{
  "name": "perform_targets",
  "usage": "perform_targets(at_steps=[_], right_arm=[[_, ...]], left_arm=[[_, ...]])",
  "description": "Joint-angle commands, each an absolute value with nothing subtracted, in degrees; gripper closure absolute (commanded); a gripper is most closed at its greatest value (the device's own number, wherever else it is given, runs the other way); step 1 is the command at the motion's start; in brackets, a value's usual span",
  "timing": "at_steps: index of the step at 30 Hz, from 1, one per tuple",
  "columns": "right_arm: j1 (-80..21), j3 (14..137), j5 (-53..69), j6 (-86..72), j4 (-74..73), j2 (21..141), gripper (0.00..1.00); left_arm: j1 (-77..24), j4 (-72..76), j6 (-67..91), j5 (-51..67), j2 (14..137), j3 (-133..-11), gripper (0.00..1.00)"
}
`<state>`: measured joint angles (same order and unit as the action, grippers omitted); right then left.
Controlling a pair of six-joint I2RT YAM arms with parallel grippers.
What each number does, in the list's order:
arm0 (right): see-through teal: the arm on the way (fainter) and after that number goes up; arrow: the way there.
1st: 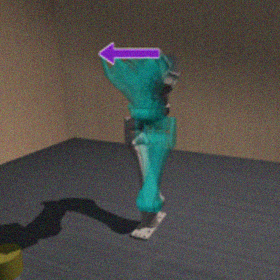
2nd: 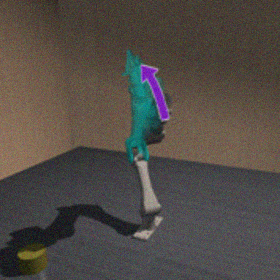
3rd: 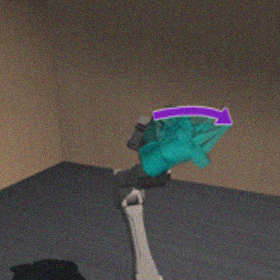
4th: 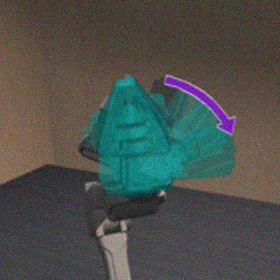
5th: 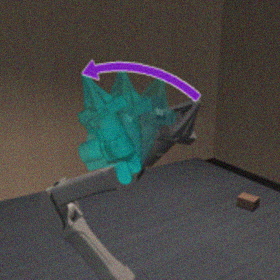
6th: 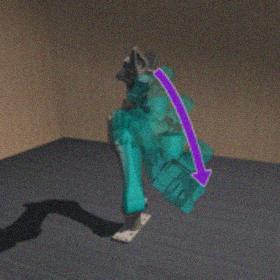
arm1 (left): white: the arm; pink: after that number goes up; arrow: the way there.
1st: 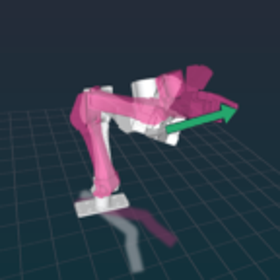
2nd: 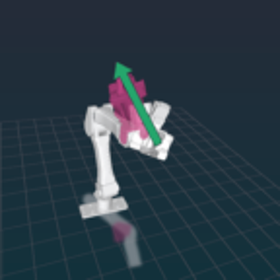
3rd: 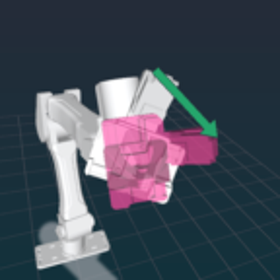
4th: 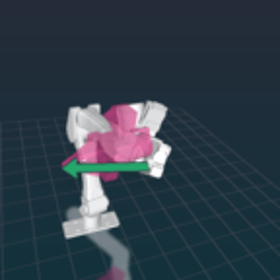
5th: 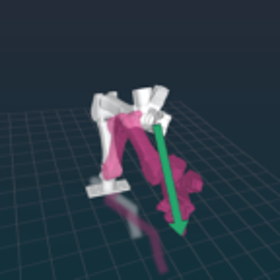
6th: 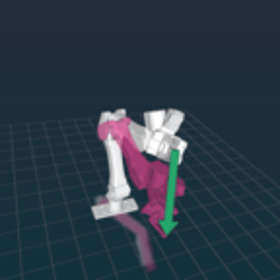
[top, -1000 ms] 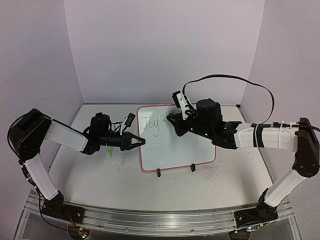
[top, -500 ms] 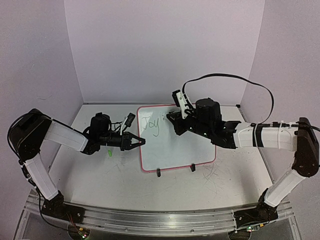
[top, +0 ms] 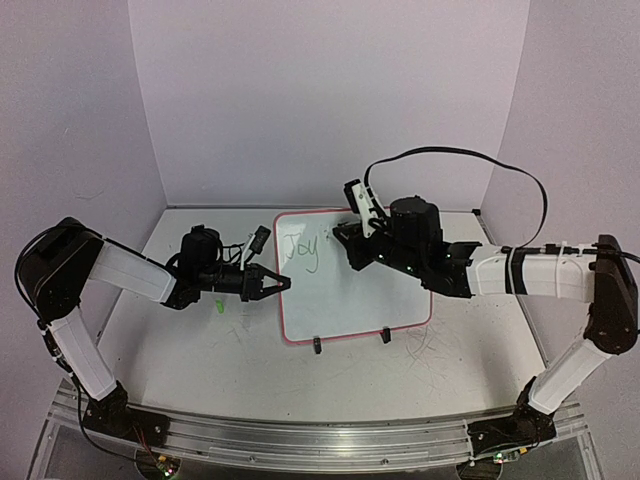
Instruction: Write a sentence on the whiteboard
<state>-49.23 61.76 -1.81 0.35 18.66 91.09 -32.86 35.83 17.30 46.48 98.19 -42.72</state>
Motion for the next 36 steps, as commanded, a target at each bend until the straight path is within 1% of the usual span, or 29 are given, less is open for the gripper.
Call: perform_targets(at_steps=[1, 18, 27, 32, 36], right_arm=[[-49.51, 61.97, -3.38, -1.69, 18.39, 91.36, 1.0], [-50.08, 58.59, -2.94, -3.99, 17.58, 90.37, 1.0], [-50.14, 60.4, -2.1, -3.75, 18.06, 90.76, 1.0], [-50.05, 59.86, 0.31, -3.62, 20.88, 86.83, 1.0], [-48.22, 55.88, 1.68, -3.78, 22.64, 85.05, 1.0]], left_arm=[[-31.99, 32.79, 14.68, 38.26, 97.01, -42.65, 1.0], [-31.99, 32.79, 14.77, 38.29, 96.46, -41.93, 1.0], [-31.99, 32.82, 14.77, 38.14, 96.33, -41.79, 1.0], [-31.99, 32.83, 14.87, 38.02, 96.42, -41.87, 1.0], [-31.99, 32.84, 14.85, 38.08, 96.39, -41.95, 1.0]])
